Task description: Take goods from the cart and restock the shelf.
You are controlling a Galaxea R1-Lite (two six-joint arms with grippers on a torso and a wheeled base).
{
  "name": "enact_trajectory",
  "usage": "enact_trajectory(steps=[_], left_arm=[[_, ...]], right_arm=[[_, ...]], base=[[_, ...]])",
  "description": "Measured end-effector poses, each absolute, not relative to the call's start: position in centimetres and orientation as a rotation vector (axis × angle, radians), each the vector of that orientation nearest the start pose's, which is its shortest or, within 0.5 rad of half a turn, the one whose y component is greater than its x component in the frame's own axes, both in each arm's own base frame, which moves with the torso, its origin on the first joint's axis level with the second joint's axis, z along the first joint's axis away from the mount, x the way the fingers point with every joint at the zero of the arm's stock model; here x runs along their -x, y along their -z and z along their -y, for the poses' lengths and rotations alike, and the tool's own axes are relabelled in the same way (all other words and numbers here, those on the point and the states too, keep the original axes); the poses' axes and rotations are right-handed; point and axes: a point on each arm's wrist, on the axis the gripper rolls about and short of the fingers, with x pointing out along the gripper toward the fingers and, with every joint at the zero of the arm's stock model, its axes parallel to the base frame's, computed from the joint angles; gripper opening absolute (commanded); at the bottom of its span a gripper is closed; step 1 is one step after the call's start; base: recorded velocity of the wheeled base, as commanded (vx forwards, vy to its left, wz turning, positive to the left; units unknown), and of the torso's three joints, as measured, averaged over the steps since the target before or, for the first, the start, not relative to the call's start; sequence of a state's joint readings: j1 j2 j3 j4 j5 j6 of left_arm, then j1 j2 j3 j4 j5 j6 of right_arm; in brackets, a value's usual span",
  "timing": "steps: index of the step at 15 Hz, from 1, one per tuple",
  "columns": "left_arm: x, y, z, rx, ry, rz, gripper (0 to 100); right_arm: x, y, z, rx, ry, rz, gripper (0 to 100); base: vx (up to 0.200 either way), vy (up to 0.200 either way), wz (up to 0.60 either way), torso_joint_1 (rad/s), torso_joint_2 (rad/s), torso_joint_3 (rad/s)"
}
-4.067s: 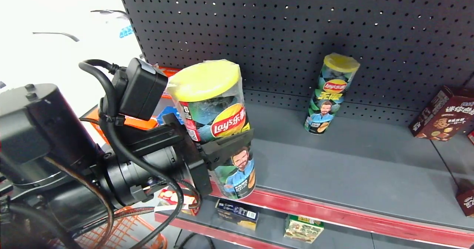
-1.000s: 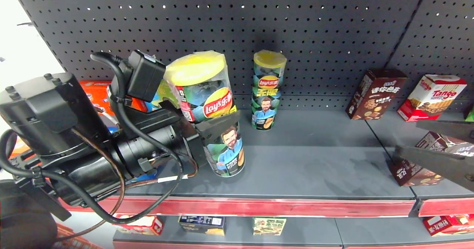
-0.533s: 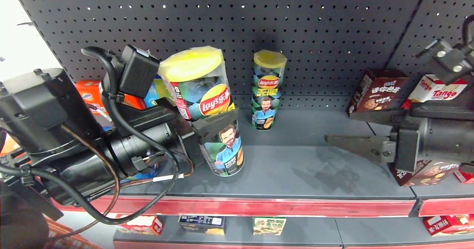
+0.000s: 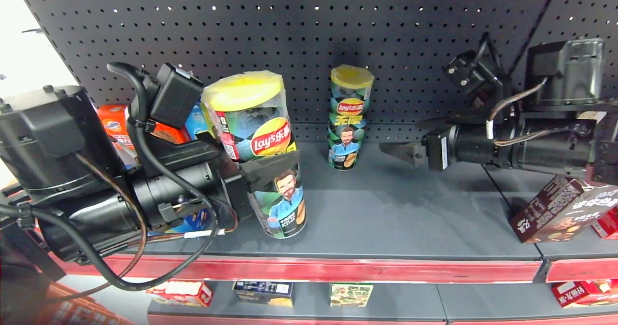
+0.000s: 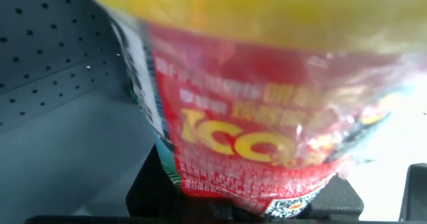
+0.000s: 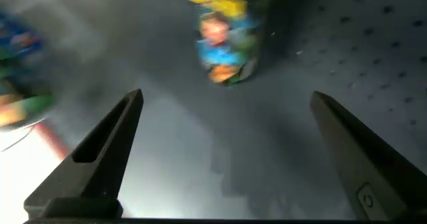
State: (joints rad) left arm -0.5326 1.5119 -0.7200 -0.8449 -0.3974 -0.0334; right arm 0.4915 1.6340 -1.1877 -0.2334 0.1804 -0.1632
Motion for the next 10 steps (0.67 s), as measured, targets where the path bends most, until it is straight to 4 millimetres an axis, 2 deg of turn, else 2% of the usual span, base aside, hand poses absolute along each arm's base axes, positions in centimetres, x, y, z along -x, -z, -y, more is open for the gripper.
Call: enact_trajectory(steps=[5, 10], left_arm=[[-22.8, -23.7, 13.8, 0.034, 0.928, 0.052, 0], [-23.0, -23.6, 13.7, 0.034, 0.927, 0.049, 0]], right_arm=[[-32.6, -25.8, -14.7, 0.153, -0.862, -0.038, 100], [-35.8, -24.9, -14.4, 0.147, -0.998, 0.036, 100]], base=[[0.0, 0.0, 0.0, 0.0, 0.0, 0.0], [0.0, 0.0, 0.0, 0.0, 0.0, 0.0]])
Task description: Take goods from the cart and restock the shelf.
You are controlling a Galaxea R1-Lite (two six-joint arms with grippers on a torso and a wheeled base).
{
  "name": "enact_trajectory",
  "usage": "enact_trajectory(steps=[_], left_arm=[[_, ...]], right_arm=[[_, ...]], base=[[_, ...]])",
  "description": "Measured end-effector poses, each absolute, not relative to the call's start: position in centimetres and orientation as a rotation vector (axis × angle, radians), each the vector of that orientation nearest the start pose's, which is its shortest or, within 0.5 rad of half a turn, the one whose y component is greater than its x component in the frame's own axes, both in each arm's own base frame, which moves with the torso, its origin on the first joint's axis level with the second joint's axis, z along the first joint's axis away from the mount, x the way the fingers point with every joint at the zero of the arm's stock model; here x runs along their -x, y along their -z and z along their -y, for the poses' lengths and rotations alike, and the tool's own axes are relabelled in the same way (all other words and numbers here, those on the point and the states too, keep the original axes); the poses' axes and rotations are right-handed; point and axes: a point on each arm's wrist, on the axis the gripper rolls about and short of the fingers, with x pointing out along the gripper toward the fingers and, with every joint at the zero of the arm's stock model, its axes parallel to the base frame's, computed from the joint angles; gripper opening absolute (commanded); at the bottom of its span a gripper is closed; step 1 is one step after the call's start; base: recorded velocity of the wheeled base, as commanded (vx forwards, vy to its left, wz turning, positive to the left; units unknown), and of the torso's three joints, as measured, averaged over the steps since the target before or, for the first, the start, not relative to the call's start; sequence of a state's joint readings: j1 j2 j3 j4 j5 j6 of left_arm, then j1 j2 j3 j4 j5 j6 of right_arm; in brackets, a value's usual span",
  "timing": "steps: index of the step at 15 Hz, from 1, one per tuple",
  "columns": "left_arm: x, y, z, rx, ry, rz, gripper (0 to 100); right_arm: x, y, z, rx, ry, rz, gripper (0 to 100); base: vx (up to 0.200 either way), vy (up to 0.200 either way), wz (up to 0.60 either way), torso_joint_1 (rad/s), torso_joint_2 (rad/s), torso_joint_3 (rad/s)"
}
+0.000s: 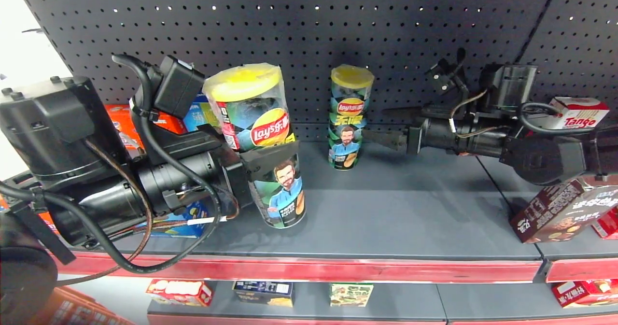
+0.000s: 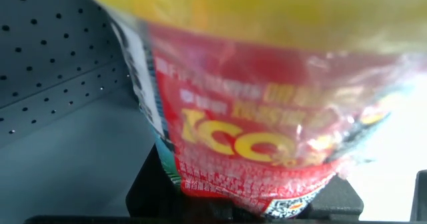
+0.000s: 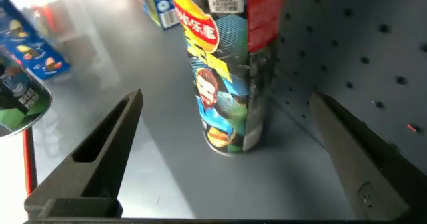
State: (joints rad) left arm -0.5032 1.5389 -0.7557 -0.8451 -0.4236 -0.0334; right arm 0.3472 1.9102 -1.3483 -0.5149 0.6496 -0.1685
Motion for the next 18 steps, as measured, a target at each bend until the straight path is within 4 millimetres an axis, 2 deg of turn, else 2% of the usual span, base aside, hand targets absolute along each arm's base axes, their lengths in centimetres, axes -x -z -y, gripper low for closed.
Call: enact_trajectory(steps=[6, 11, 18], left_arm=[[-23.0, -23.4, 13.7, 0.033, 0.933, 0.042, 0], [-23.0, -23.3, 13.6, 0.034, 0.93, 0.035, 0], [-23.3, -23.0, 13.6, 0.033, 0.924, 0.035, 0]], right_arm=[[-39.0, -22.9, -14.6, 0.186, -1.053, 0.048, 100], [-40.5, -22.0, -15.2, 0.183, -1.087, 0.057, 100], [-41.9, -21.4, -17.0, 0.181, -1.113, 0.075, 100]], base=[[0.0, 0.0, 0.0, 0.0, 0.0, 0.0], [0.0, 0.0, 0.0, 0.0, 0.0, 0.0], [0.0, 0.0, 0.0, 0.0, 0.0, 0.0]])
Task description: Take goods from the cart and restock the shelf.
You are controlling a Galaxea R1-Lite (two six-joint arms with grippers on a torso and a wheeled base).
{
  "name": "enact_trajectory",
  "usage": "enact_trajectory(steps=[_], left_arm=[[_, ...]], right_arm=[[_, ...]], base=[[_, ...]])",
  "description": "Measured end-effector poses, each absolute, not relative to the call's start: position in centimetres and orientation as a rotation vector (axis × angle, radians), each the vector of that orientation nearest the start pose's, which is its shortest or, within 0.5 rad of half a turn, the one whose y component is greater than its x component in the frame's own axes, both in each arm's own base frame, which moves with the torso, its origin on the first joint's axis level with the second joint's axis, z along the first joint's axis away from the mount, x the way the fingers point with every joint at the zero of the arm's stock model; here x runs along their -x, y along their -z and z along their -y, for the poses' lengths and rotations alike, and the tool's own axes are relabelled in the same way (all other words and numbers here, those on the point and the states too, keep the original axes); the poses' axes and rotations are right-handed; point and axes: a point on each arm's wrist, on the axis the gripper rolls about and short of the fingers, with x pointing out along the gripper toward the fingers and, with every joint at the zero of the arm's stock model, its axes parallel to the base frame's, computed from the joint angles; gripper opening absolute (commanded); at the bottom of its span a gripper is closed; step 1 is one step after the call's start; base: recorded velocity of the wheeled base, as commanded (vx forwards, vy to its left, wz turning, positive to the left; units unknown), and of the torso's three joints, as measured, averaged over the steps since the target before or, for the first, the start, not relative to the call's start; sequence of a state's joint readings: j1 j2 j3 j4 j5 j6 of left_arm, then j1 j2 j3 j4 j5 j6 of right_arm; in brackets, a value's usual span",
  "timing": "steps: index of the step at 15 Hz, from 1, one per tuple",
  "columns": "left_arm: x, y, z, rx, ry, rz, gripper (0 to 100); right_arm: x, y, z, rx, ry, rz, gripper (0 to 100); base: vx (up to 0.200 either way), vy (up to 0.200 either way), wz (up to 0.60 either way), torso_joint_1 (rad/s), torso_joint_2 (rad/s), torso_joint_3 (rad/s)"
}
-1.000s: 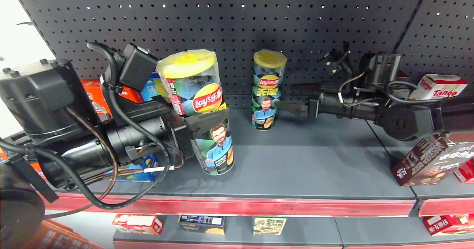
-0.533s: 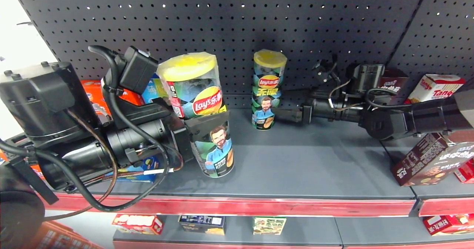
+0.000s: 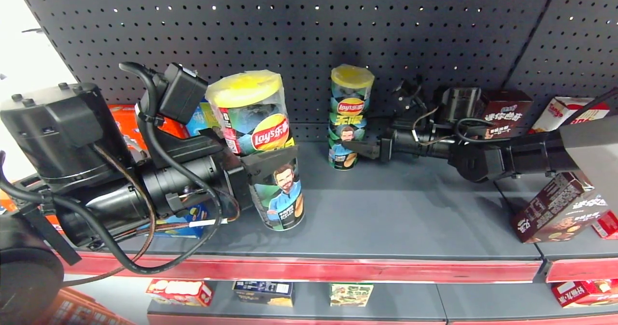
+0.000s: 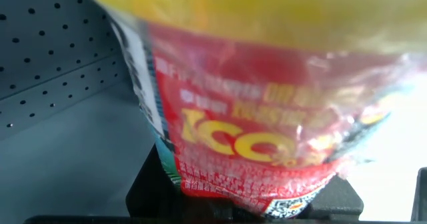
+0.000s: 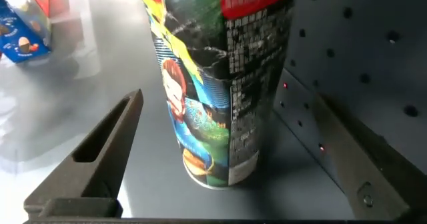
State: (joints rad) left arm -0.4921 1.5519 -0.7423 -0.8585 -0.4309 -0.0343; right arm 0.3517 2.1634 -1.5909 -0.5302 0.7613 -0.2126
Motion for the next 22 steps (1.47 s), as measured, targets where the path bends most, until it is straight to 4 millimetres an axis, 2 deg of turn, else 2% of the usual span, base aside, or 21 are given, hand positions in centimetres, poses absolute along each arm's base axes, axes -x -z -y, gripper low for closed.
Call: enact_trajectory(steps=[10, 11, 17, 20, 22], left_arm=[[-23.5, -22.7, 13.2, 0.033, 0.909, 0.024, 0], [-23.4, -22.7, 13.2, 0.033, 0.909, 0.027, 0], [-23.4, -22.6, 13.2, 0.034, 0.91, 0.03, 0], [-23.4, -22.6, 13.2, 0.033, 0.91, 0.029, 0], [-23.5, -22.6, 13.2, 0.033, 0.908, 0.029, 0]], right_arm=[[-43.6, -20.1, -20.1, 0.153, -1.116, 0.085, 100], [-43.8, -20.0, -20.3, 0.148, -1.115, 0.087, 0], [-44.0, -19.7, -20.4, 0.134, -1.112, 0.082, 0], [-43.5, -20.5, -20.1, 0.135, -1.11, 0.09, 0], [-42.4, -21.5, -19.9, 0.134, -1.101, 0.091, 0]], base=[[0.0, 0.0, 0.0, 0.0, 0.0, 0.0], [0.0, 0.0, 0.0, 0.0, 0.0, 0.0], [0.0, 0.0, 0.0, 0.0, 0.0, 0.0], [0.0, 0.0, 0.0, 0.0, 0.0, 0.0], [0.0, 0.0, 0.0, 0.0, 0.0, 0.0]])
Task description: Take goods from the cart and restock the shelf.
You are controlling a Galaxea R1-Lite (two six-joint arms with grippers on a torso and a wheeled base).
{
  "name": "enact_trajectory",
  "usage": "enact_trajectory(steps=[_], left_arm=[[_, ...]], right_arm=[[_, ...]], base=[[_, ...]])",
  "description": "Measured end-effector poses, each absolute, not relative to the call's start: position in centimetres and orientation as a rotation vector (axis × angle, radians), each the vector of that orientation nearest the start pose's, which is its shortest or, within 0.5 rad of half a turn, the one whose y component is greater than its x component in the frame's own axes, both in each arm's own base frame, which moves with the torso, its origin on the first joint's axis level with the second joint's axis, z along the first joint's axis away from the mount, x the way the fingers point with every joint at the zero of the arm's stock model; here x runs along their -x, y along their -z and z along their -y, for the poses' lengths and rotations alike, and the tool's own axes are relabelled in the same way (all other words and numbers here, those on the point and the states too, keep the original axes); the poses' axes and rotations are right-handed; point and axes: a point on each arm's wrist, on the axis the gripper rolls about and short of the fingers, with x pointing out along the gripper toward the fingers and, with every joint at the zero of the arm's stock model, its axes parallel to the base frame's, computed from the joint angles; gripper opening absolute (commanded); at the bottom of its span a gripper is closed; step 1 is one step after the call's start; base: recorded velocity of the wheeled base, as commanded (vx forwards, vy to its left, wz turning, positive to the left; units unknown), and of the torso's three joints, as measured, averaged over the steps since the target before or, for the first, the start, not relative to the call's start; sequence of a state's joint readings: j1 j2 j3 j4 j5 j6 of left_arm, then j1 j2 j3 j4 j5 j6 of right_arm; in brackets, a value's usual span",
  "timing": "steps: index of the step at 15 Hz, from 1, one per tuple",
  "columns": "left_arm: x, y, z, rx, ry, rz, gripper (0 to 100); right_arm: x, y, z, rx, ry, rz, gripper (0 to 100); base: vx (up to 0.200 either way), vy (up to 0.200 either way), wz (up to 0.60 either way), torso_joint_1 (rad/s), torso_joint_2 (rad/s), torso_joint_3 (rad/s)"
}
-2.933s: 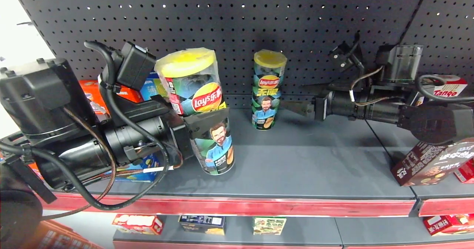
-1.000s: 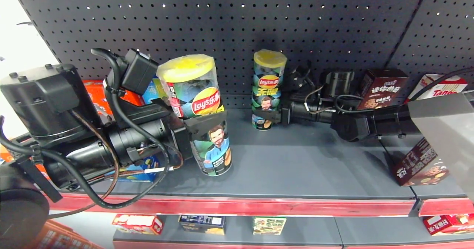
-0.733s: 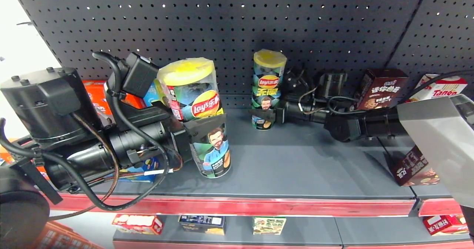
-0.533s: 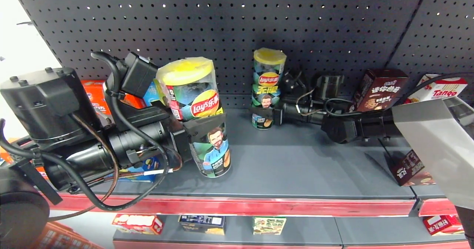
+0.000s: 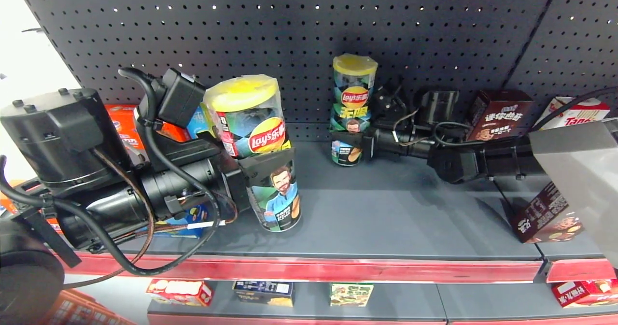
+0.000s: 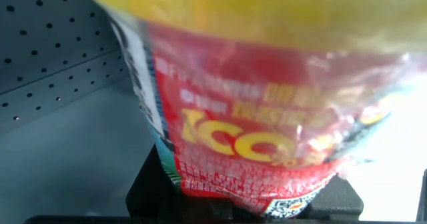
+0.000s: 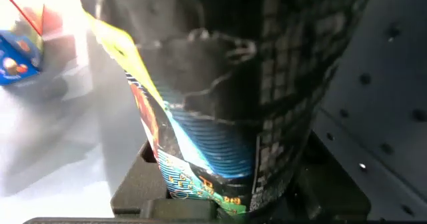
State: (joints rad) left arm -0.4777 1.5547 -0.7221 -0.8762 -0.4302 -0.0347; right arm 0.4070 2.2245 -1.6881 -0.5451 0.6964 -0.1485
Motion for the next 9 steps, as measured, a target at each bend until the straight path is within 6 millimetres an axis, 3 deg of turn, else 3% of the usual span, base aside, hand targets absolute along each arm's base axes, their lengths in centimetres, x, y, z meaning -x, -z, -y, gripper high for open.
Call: enact_trajectory(steps=[4, 9], left_arm=[[-23.5, -22.5, 13.1, 0.033, 0.906, 0.027, 0], [-23.6, -22.5, 12.9, 0.033, 0.898, 0.028, 0]], right_arm=[[-38.3, -21.9, -19.5, 0.133, -1.076, 0.063, 0], [-30.5, -19.4, -19.2, 0.132, -1.094, 0.057, 0]], base=[[0.0, 0.0, 0.0, 0.0, 0.0, 0.0], [0.0, 0.0, 0.0, 0.0, 0.0, 0.0]])
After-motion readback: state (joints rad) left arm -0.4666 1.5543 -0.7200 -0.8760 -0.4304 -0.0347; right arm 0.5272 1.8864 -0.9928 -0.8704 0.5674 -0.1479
